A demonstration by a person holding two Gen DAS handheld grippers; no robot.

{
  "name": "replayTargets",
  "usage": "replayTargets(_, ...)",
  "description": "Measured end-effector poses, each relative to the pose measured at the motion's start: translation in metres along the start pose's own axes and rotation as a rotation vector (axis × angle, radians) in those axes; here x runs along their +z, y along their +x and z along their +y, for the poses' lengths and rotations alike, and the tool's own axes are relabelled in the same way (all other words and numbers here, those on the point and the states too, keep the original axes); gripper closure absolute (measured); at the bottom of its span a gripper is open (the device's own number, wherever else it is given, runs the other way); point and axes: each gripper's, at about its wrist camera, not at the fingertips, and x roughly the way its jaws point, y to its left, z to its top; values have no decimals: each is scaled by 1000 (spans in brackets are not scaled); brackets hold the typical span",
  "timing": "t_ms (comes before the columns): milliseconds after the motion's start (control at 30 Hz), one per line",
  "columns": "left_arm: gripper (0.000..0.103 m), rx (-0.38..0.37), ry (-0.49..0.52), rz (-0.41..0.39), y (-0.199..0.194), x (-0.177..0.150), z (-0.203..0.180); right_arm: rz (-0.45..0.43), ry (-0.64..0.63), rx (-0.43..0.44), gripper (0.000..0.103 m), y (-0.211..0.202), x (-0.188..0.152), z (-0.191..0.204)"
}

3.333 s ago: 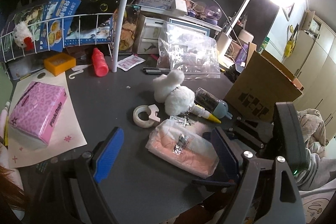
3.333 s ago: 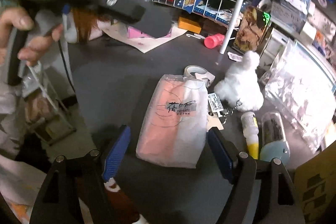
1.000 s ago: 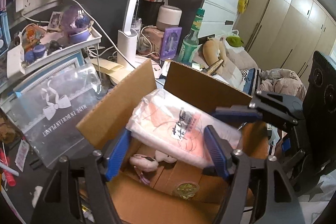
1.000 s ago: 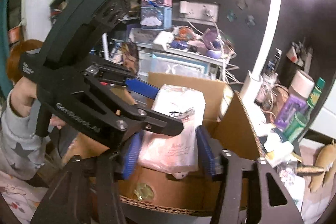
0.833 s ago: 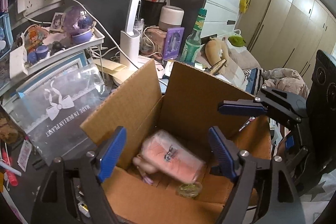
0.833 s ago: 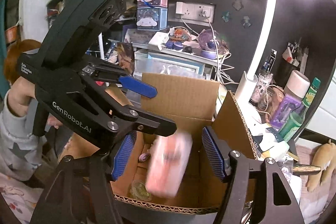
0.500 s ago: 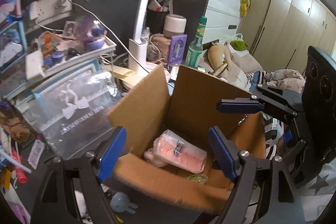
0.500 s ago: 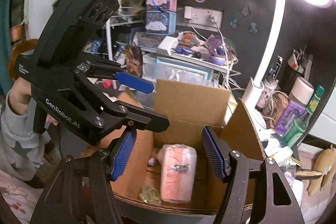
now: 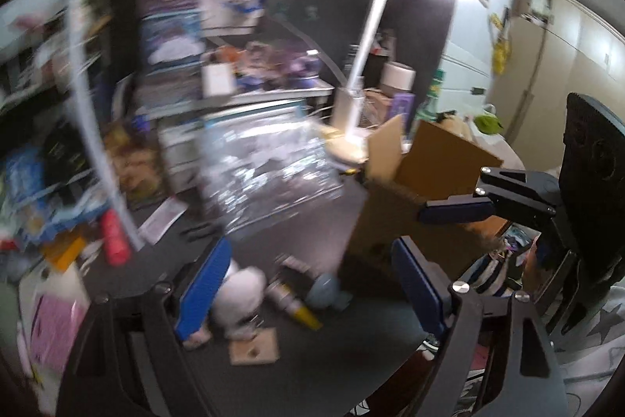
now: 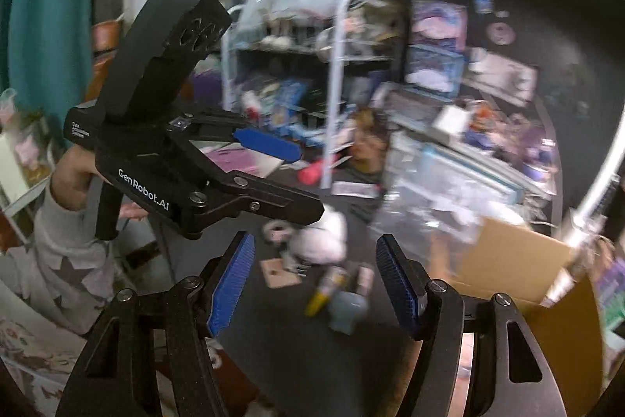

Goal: Organize objects
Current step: 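Move the right gripper back over the white plush bunny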

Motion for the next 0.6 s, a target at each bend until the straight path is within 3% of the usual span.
replayTargets(200,17,54,-45,-1,-17,-43,45,100,32,57,32,76,2,9)
replayTargets(467,17,77,-152,30,-17,-83,88,232,25,-92,31,172,-14,-14)
replayTargets(600,17,88,-178,43,-18,-94,98,268,41,-93,31,199,-20,-27)
